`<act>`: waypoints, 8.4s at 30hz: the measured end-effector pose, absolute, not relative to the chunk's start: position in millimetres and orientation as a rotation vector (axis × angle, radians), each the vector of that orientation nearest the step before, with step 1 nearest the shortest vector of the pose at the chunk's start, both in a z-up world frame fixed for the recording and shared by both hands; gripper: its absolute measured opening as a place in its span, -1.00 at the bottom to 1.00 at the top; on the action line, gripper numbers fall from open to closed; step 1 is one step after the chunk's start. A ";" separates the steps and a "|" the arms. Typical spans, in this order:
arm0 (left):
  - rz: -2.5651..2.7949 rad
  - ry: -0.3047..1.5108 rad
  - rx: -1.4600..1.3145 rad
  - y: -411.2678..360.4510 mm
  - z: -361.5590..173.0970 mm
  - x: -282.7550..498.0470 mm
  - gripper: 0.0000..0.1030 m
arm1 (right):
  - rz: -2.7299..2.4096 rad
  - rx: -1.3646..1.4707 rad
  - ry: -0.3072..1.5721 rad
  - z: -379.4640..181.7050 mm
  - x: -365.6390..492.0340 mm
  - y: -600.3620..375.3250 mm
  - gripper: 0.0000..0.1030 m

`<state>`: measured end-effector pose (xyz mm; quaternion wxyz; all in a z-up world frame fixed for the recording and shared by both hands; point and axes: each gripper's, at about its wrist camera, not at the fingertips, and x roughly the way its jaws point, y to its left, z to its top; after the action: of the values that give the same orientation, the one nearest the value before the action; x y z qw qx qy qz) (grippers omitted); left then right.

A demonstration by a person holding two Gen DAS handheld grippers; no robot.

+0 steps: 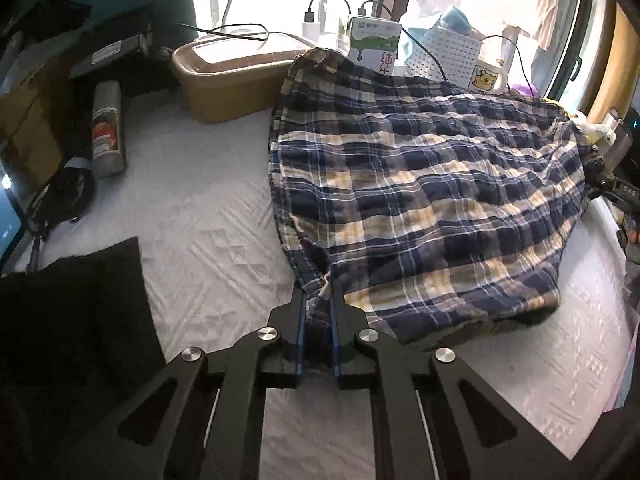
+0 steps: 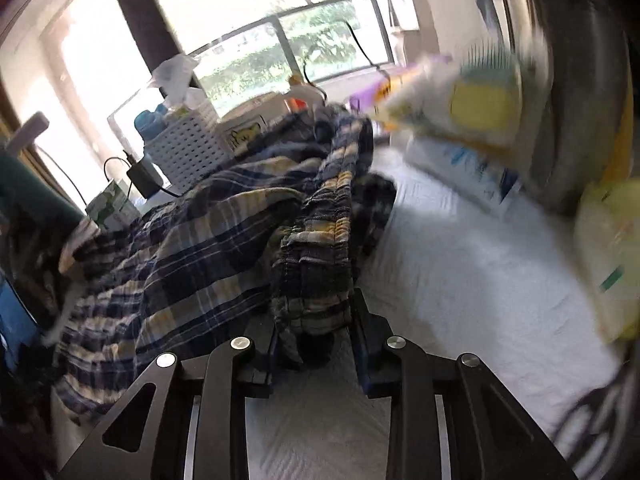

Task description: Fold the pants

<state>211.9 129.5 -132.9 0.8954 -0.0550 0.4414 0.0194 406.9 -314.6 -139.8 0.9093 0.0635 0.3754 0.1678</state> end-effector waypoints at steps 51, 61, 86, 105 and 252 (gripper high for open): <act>-0.175 0.944 0.089 64.3 -119.4 253.9 -0.18 | 0.369 -0.008 0.841 -161.1 396.6 -302.3 -0.10; -0.111 0.963 0.077 90.8 -120.3 273.5 -0.18 | 0.378 -0.105 0.757 -112.0 391.9 -304.1 -0.10; -0.115 0.930 -0.060 118.6 -124.3 372.8 -0.18 | 0.325 -0.217 0.919 -146.8 509.0 -258.7 0.44; -0.232 0.869 0.025 39.6 -92.9 266.0 -0.18 | 0.461 -0.228 0.865 -146.8 408.2 -192.1 0.50; -0.002 0.832 -0.034 64.8 -107.1 194.6 0.31 | 0.243 0.315 0.867 -159.0 311.3 -382.1 0.66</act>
<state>194.6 64.8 -107.1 0.9146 -0.0167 0.4040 -0.0009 311.3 -382.1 -159.0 0.8884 0.1518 0.4173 0.1169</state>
